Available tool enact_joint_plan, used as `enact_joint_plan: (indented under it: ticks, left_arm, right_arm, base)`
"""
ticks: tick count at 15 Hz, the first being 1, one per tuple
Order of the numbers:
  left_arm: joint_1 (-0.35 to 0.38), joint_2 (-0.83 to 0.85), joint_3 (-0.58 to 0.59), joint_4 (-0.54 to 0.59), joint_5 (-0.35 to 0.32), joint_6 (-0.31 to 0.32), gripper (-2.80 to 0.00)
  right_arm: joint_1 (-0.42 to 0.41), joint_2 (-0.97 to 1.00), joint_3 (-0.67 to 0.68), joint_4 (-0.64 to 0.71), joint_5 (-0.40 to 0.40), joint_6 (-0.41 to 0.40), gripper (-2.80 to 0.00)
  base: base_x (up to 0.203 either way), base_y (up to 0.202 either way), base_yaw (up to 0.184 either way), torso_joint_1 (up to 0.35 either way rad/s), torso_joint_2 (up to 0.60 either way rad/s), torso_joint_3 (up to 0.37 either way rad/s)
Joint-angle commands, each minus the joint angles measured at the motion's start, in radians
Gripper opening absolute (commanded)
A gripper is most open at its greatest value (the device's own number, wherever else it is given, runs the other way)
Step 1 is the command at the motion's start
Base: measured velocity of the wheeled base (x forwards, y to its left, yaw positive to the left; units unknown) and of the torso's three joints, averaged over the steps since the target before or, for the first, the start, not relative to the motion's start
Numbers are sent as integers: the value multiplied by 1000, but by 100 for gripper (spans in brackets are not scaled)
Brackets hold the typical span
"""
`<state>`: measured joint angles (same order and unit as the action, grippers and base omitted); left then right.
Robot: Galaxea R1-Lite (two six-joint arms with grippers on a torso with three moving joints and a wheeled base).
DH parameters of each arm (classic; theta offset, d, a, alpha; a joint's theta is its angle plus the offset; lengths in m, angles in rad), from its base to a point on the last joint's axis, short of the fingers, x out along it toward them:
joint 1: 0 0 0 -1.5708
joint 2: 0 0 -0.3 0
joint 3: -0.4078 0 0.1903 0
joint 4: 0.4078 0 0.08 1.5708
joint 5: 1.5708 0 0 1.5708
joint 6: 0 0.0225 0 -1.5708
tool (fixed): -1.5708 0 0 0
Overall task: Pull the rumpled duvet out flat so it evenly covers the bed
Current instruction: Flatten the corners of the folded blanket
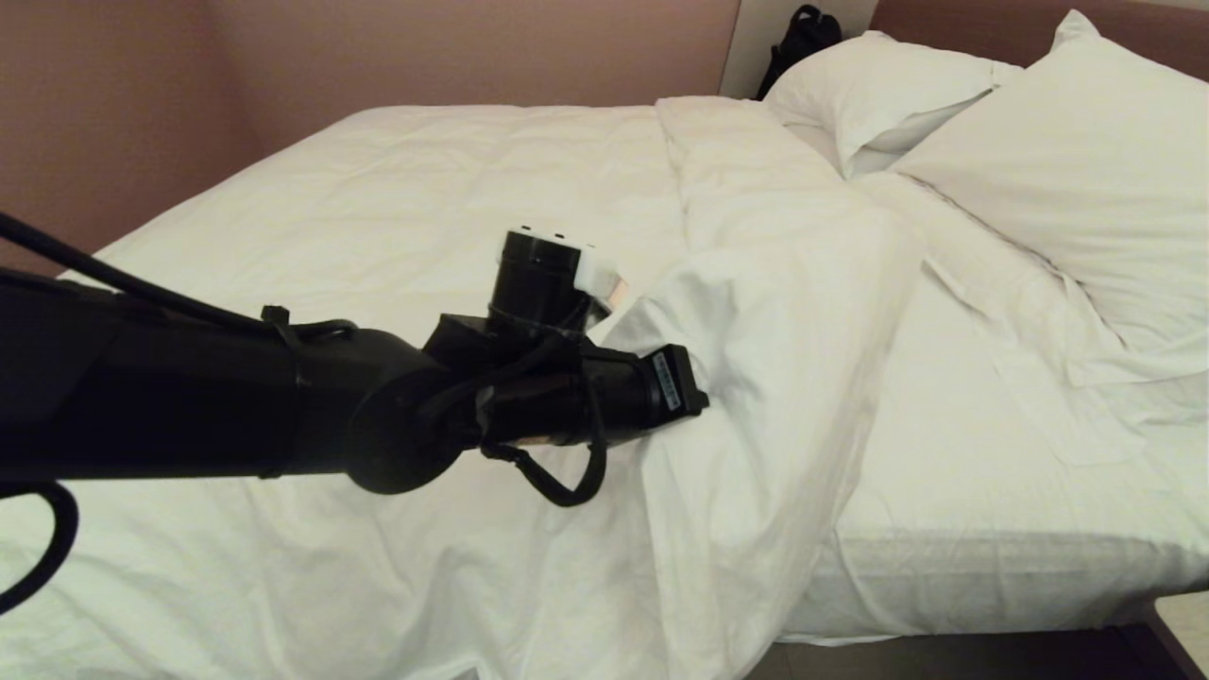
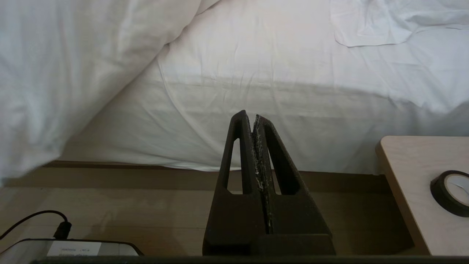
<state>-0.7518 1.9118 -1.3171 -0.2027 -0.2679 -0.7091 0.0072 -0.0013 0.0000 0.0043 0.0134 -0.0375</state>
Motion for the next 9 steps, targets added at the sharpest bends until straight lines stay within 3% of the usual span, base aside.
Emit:
enact_joint_plan:
  ticks: [1,5,9]
  left_arm:
    - [-51,-25,56,-13,-2,8,-280]
    - [-167,-14,167,-88,-1,41,-280]
    - [-209,4,180,-121,-1,43,-280]
  right_arm:
    - [0,1,0,0,0,-1,-280]
    - [0,1,0,0,0,-1,-280]
    - [0,1,0,0,0,-1,-280]
  base:
    - [0,0,0,0,0,0]
    - [0,0,0,0,0,0]
    - [0,0,0,0,0,0]
